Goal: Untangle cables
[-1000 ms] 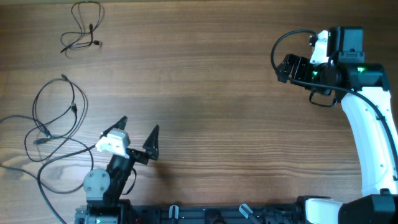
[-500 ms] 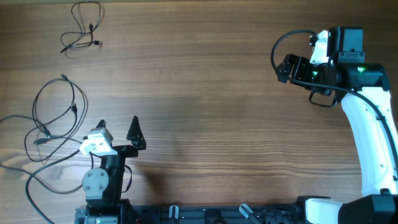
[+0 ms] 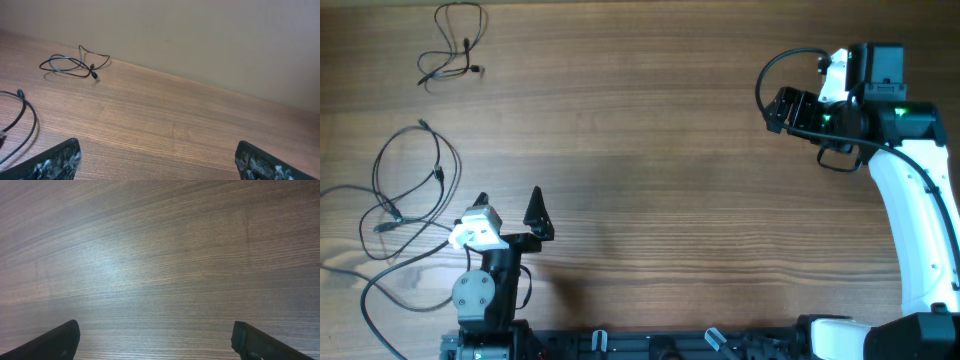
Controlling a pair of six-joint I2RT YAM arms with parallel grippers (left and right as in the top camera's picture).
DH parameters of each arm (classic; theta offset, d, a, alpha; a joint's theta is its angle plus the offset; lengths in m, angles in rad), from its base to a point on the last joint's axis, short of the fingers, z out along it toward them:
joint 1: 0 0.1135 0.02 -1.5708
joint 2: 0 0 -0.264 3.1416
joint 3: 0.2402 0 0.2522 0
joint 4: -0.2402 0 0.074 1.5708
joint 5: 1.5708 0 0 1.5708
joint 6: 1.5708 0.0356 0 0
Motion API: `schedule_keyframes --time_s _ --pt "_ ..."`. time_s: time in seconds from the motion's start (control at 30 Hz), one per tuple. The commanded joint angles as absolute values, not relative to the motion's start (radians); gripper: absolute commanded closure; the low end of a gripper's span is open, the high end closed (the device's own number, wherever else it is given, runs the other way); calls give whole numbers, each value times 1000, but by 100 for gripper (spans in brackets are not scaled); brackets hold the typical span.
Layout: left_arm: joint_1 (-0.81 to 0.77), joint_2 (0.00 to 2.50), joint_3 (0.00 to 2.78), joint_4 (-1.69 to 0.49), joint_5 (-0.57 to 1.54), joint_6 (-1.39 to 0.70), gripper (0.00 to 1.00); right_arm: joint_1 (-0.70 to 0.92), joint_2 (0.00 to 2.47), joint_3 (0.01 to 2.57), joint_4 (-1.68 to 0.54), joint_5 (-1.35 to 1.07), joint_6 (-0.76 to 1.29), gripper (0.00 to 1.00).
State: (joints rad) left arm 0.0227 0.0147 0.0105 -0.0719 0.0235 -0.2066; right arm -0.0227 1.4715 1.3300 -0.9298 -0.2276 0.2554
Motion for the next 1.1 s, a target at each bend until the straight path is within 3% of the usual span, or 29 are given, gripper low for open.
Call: schedule_keyframes --time_s 0.0,1.07 --pt "31 4 6 -76 17 -187 0 -24 1482 1325 -928 -226 239 0" --pt "31 7 6 -76 17 -187 0 -24 1438 1290 -901 -159 236 0"
